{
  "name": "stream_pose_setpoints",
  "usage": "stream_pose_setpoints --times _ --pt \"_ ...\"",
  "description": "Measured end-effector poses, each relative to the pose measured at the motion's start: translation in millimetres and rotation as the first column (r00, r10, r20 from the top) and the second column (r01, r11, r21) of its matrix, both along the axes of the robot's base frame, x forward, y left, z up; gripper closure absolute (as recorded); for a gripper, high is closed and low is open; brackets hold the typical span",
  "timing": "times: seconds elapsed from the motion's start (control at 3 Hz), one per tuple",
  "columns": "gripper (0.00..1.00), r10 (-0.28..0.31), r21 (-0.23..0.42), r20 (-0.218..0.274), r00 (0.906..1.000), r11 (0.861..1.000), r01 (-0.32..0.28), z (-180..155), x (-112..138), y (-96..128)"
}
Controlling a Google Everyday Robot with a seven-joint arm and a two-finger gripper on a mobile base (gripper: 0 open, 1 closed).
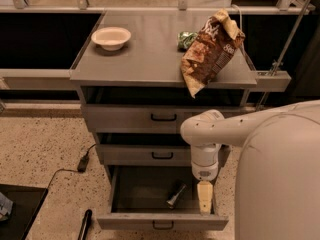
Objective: Pick redbull can from bottom drawer and place on counter
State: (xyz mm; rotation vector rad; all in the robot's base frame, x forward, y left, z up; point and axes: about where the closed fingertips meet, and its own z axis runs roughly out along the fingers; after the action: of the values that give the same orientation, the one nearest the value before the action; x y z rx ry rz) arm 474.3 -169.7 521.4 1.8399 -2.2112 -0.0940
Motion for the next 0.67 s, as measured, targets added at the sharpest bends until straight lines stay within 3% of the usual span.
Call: stream_pose_setpoints --times 0.33,0.67 --pt "0.00 0.033 0.109 0.066 0.9973 0.993 -0.040 19 -15 3" --pt "0.00 0.042 0.279 0.104 0.9937 0.958 -0.069 31 -42 4"
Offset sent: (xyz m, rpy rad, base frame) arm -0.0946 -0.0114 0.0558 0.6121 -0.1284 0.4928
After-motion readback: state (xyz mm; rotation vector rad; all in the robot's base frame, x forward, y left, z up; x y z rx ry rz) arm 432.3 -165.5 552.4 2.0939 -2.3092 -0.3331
